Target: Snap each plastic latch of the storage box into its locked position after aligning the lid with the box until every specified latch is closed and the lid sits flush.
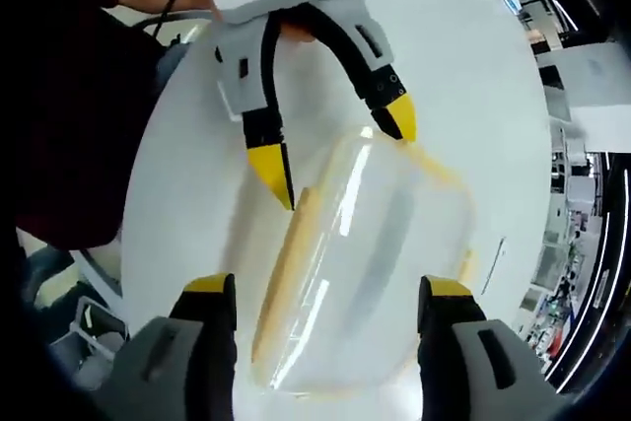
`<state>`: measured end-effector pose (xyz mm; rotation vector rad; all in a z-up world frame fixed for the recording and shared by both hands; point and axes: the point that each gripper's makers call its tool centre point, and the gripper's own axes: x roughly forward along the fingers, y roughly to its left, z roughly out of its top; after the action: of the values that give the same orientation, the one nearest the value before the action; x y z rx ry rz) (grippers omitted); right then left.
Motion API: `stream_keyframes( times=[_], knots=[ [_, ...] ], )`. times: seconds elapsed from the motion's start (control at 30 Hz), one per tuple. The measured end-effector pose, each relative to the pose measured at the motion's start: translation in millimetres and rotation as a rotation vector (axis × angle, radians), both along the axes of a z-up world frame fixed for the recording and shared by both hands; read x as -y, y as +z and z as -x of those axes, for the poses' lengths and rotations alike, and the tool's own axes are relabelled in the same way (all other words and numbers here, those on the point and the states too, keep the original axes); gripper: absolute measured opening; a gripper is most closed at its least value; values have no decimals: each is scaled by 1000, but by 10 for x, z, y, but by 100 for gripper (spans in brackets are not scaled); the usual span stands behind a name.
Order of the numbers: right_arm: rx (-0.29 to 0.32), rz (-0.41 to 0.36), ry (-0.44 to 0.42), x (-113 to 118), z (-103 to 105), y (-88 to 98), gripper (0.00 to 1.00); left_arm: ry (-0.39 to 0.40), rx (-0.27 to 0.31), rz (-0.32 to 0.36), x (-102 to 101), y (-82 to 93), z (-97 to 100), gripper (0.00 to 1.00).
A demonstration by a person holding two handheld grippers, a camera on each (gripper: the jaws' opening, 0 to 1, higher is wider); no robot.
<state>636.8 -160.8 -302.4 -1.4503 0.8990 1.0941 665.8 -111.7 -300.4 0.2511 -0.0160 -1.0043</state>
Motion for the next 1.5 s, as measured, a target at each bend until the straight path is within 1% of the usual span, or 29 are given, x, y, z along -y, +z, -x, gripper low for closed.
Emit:
stream_keyframes(
  times=[0.2, 0.27, 0.37, 0.4, 0.43, 0.47, 0.5, 0.57, 0.67, 0.77, 0.8, 0.87, 0.9, 1.0, 1.07, 1.1, 1.13, 1.17, 1.23, 1.27, 1.3, 1.33, 1.4, 1.5],
  knots=[
    [-59, -26, -47, 59, 95, 40, 75, 0, 7, -7, 7, -2, 59, 52],
    [-81, -40, -60, 83, 121, 66, 73, 1, 9, -9, 11, -2, 72, 53],
    [-93, -71, -70, 108, 118, 88, 69, 2, 13, -15, 18, -8, 74, 53],
    [-93, -72, -70, 109, 117, 89, 68, -3, 19, -40, 28, -46, 90, 49],
    [-94, -72, -70, 110, 117, 90, 68, -7, 25, -65, 38, -85, 106, 53],
    [-94, -73, -70, 111, 116, 91, 67, -12, 31, -90, 49, -123, 122, 54],
    [-96, -94, -70, 127, 112, 98, 66, -4, 34, -105, 46, -142, 120, 54],
    [-91, -106, -69, 129, 102, 103, 64, -1, 29, -96, 51, -133, 118, 55],
    [-97, -111, -75, 143, 97, 113, 63, -3, 3, -75, 31, -114, 124, 54],
    [-97, -115, -71, 173, 80, 122, 61, -11, -1, -65, 23, -81, 104, 55],
    [-99, -118, -72, 170, 55, 129, 60, -17, -19, -53, 12, -79, 91, 54],
    [-103, -127, -75, 175, 48, 134, 60, -25, -21, -59, 2, -68, 104, 53],
    [-104, -128, -76, 177, 48, 134, 60, -31, -11, -73, -9, -74, 106, 53],
    [-113, -131, -81, 185, 36, 139, 59, -34, 3, -103, -94, -75, 89, 57],
    [-119, -130, -85, 204, 30, 144, 58, -40, 8, -117, -162, -65, 79, 65],
    [-122, -128, -87, 231, 34, 145, 57, -43, -5, -132, -259, -36, 58, 70],
    [-122, -122, -96, 260, 27, 146, 56, -50, -9, -146, -316, -9, 56, 72],
    [-122, -119, -103, 291, 13, 148, 55, -50, -9, -151, -344, 17, 50, 73],
    [-124, -115, -123, 328, 1, 149, 54, -47, 8, -156, -409, 124, 13, 73],
    [-125, -112, -128, 353, 0, 147, 54, -54, 17, -156, -448, 223, 9, 73],
    [-129, -114, -133, 371, 12, 150, 54, -60, 21, -154, -458, 283, -3, 73],
    [-134, -119, -138, 372, 16, 154, 54, -71, 24, -146, -481, 404, -12, 73],
    [-139, -121, -141, 376, 23, 150, 54, -93, 28, -119, -476, 609, -40, 73],
    [-149, -125, -155, 396, 12, 152, 55, -113, 28, -115, -435, 829, -91, 71]
  ],
)
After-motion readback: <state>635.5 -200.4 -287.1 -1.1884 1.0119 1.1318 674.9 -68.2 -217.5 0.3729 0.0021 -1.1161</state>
